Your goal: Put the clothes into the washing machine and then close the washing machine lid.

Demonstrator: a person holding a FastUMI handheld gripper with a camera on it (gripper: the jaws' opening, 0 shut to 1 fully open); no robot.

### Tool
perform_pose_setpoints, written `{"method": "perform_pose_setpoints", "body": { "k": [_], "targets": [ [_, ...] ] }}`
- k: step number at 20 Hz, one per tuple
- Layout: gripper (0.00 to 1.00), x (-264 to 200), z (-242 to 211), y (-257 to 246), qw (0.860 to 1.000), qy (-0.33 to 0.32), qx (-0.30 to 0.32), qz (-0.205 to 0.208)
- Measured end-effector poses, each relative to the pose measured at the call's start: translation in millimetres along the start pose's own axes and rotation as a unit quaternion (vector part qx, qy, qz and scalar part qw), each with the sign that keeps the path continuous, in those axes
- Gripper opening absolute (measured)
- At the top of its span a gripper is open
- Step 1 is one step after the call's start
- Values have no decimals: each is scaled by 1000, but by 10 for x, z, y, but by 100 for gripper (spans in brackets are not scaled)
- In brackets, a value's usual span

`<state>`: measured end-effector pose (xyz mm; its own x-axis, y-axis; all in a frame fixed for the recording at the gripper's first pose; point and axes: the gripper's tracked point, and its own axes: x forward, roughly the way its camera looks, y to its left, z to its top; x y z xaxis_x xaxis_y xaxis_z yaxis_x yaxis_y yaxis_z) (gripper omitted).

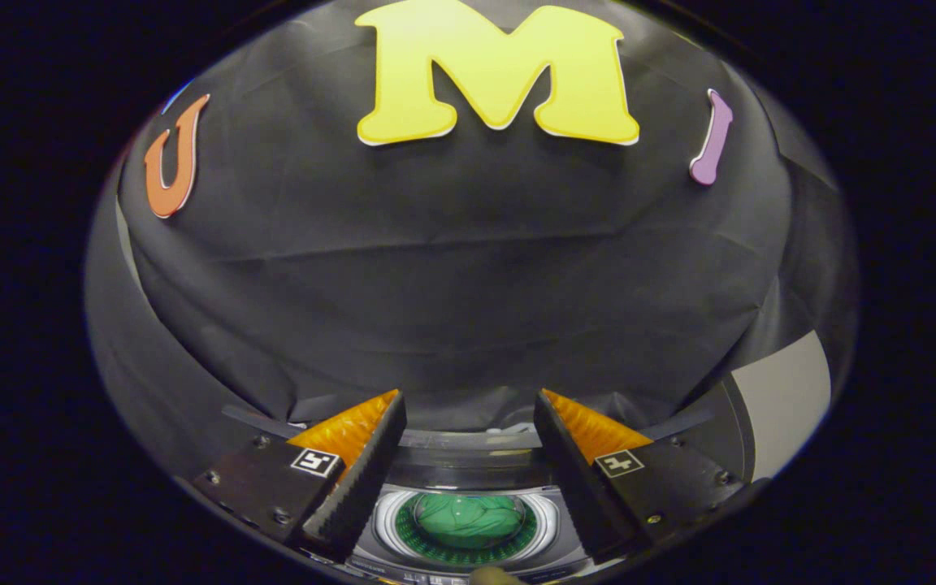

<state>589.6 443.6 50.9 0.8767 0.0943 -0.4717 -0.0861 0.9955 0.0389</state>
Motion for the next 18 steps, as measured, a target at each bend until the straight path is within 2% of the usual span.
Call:
{"method": "perform_pose_setpoints", "body": {
  "k": [9, 18],
  "targets": [
    [99, -198, -145, 7, 998, -63, -9, 6],
    [99, -413, -388, 11, 996, -87, -12, 20]
  ]
}}
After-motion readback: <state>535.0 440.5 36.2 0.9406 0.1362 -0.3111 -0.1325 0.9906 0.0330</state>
